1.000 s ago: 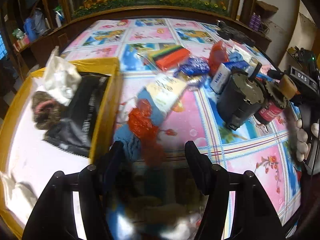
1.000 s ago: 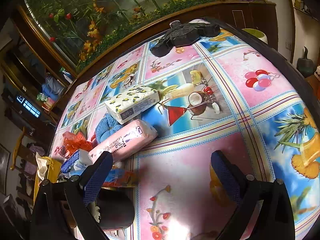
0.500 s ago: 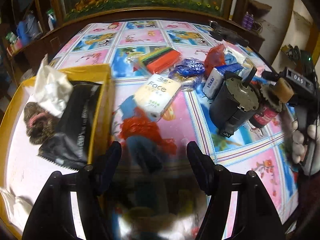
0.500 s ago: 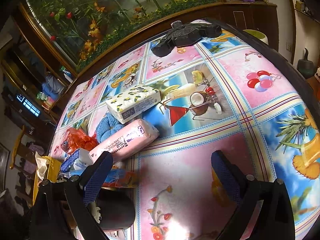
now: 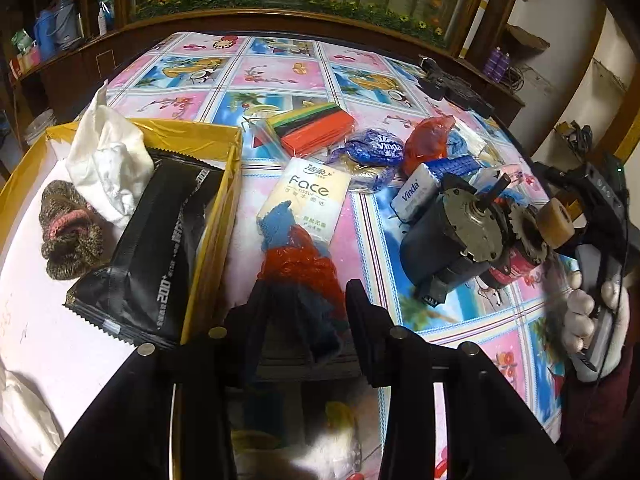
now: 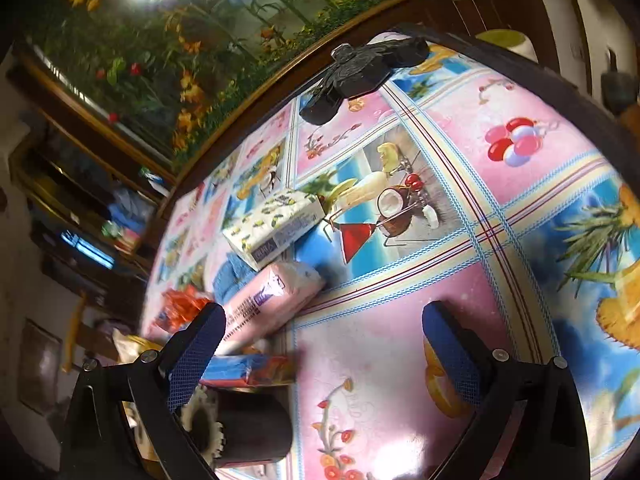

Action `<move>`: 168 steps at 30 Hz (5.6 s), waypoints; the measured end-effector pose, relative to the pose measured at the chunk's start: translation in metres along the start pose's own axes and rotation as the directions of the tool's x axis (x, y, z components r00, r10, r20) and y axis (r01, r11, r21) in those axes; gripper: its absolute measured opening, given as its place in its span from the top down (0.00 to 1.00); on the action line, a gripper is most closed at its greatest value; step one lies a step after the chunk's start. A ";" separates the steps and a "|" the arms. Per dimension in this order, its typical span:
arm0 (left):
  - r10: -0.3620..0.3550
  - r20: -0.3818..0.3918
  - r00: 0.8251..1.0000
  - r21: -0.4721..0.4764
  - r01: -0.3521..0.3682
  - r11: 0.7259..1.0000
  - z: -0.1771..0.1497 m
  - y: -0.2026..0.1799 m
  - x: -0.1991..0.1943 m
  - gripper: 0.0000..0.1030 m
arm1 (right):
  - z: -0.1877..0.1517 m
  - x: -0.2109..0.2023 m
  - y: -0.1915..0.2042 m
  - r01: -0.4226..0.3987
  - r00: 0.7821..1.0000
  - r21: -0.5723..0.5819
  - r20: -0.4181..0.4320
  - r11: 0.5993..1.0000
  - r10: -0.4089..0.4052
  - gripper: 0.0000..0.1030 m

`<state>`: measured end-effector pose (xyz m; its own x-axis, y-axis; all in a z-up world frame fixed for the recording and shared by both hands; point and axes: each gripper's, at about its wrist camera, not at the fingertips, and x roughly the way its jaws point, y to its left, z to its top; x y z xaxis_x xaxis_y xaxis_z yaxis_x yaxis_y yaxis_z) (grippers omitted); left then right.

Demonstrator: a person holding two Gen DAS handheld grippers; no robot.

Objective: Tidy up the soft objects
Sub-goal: 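Grasp the blue cloth with orange bag using the left gripper while the right grasps the pink packet, then lower blue cloth and pink packet into the tray and open both grippers, then move the left gripper to the Face tissue pack and grasp it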

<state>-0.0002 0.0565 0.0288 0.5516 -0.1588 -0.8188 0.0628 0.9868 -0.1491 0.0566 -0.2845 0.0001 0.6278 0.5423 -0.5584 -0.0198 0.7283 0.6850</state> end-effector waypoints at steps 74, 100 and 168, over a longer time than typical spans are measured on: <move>-0.068 0.211 0.975 -0.493 0.166 0.854 -0.002 0.244 -0.061 0.33 | -0.165 0.201 0.321 -0.320 0.831 -0.512 -0.556 0.797 -0.024 0.64; 0.068 0.475 0.877 -0.359 0.122 0.925 -0.039 0.172 -0.204 0.28 | -0.143 0.036 0.313 -0.101 0.994 -0.721 -0.048 0.686 0.096 0.17; -0.046 -0.173 0.984 0.194 0.080 0.978 0.076 -0.014 0.055 0.60 | -0.032 -0.058 -0.005 0.066 0.997 -0.077 0.035 0.995 -0.064 0.01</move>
<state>0.0928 0.0357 0.0277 0.3963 -0.2074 -0.8944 0.2674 0.9580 -0.1037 -0.0047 -0.3055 0.0139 0.6550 0.4795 -0.5840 -0.0378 0.7927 0.6084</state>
